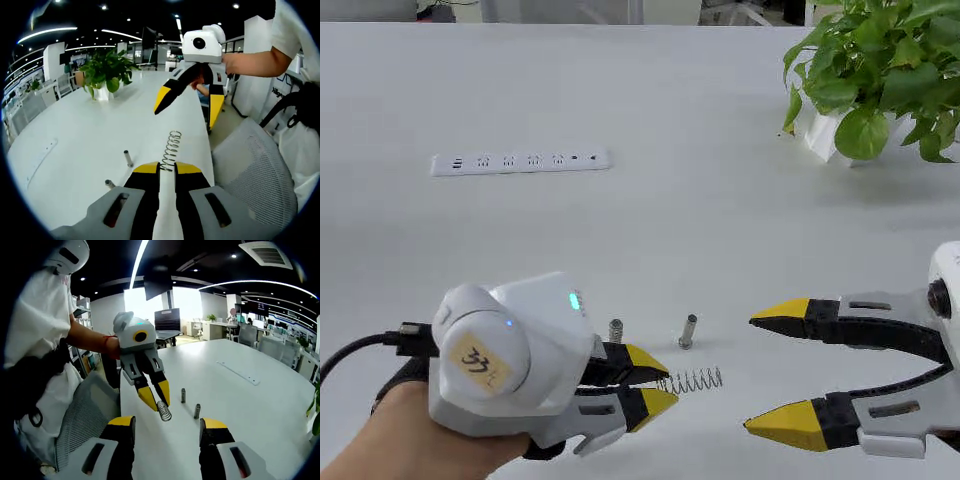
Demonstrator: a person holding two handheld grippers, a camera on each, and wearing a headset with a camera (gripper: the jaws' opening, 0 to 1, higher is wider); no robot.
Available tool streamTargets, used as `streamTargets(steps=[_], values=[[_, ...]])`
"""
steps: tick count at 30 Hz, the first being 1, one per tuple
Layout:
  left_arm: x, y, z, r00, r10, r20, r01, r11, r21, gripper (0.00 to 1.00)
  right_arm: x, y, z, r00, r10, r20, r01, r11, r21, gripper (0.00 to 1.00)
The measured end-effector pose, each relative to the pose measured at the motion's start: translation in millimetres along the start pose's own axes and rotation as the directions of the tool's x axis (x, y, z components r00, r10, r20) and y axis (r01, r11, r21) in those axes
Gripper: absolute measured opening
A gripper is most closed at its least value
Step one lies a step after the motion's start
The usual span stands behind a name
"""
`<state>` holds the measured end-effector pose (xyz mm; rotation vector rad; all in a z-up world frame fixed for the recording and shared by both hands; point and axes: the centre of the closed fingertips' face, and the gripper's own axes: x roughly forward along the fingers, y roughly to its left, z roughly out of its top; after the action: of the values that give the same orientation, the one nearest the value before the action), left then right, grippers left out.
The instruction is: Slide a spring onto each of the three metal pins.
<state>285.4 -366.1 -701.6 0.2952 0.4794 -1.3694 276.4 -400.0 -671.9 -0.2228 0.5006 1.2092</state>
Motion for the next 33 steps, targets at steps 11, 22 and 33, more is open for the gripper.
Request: streamTargets(steps=[11,22,33], values=[[-20.9,-3.3,18.4,0.9941,0.030,0.104,-0.028,0.999,-0.023,0.07,18.6,14.5,25.9,0.9956,0.085,-0.038,-0.088,0.994,-0.068,0.33],[-31.7,-2.2,21.4,0.9885,0.053,0.142,-0.048,0.998,-0.040,0.07,25.7,13.7,37.7,0.9920,0.110,-0.062,-0.117,0.987,-0.107,0.19],[-36.2,-4.4,23.7,0.9845,0.057,0.166,-0.050,0.998,-0.046,0.07,27.2,21.4,41.2,0.9866,0.137,-0.088,-0.148,0.981,-0.127,0.07]])
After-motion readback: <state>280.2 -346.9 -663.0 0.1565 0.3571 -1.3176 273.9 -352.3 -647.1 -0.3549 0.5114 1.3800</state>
